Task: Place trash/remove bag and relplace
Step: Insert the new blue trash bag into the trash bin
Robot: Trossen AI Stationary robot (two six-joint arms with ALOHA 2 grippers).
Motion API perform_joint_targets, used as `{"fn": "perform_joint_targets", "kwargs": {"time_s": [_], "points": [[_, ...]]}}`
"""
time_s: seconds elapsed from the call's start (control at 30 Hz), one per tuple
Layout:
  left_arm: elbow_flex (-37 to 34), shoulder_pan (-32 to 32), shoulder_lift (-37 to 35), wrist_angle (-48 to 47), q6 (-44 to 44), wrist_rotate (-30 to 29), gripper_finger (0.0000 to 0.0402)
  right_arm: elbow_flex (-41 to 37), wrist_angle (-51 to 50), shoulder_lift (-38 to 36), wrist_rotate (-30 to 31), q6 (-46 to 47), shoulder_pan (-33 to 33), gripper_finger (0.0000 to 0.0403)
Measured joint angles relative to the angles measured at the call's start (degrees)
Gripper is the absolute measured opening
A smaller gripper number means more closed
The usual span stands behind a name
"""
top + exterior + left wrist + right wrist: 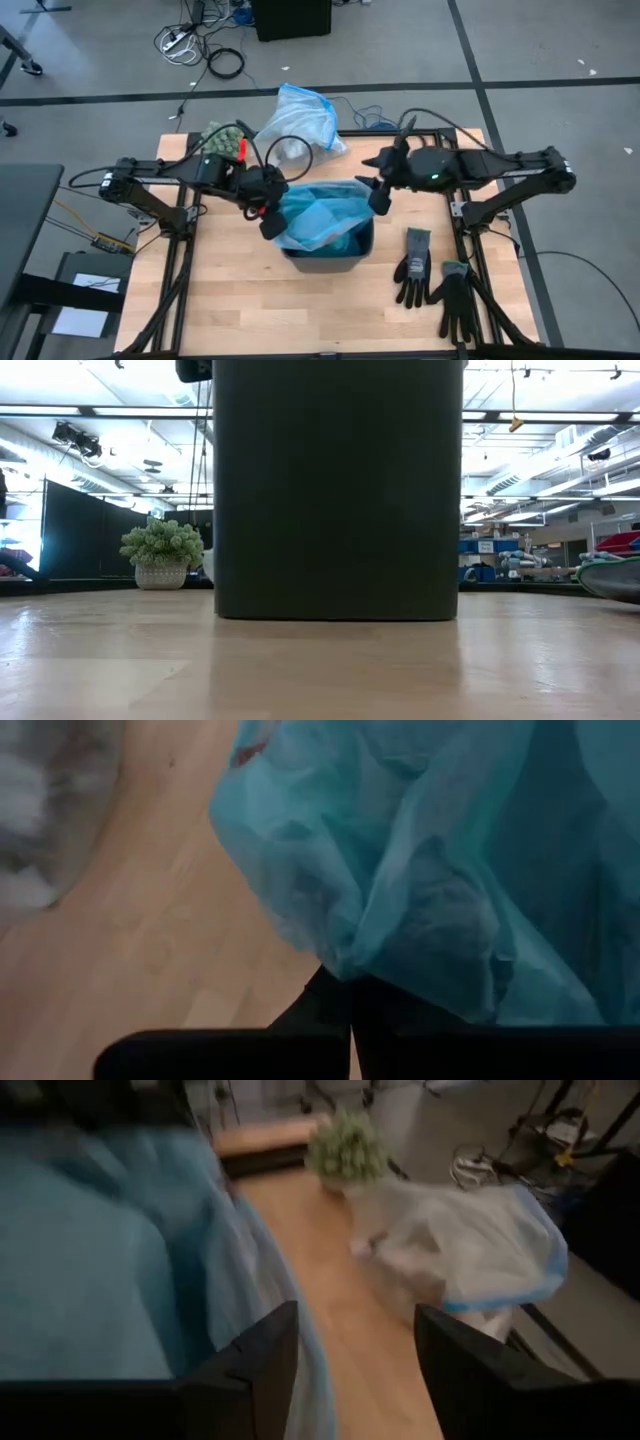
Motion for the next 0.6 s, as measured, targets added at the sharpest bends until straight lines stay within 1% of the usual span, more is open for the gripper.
{"fn": "perform_joint_targets", "kwargs": {"time_s": [0.1,0.17,0.2,0.3,0.37,0.5,0.6], "points": [[0.00,-0.05,0.24,1.46,0.04,0.05,0.0003,0.00,0.22,-2.88,-0.43,2.25,0.23,0.0198],[0.00,-0.28,0.24,1.40,0.08,0.35,0.0003,0.00,0.43,-4.80,-2.22,2.47,0.82,0.0200],[0.00,-0.35,0.23,1.35,0.12,0.39,0.0003,0.00,0.91,-5.61,-4.13,2.42,1.30,0.0201],[0.00,-0.50,0.25,1.33,0.51,0.48,0.0003,0.09,4.06,-6.82,-13.28,1.20,2.89,0.0198],[0.00,-0.50,0.23,1.35,0.56,0.49,0.0003,0.09,4.30,-6.44,-16.87,0.39,4.59,0.0194],[0.00,-0.26,0.23,1.56,0.45,-0.07,0.0004,0.04,4.59,-4.18,-18.01,-0.84,7.69,0.0187],[0.00,-0.13,0.23,1.95,0.36,-2.06,0.0004,0.04,5.92,-3.37,-19.30,-1.79,8.83,0.0183]]}}
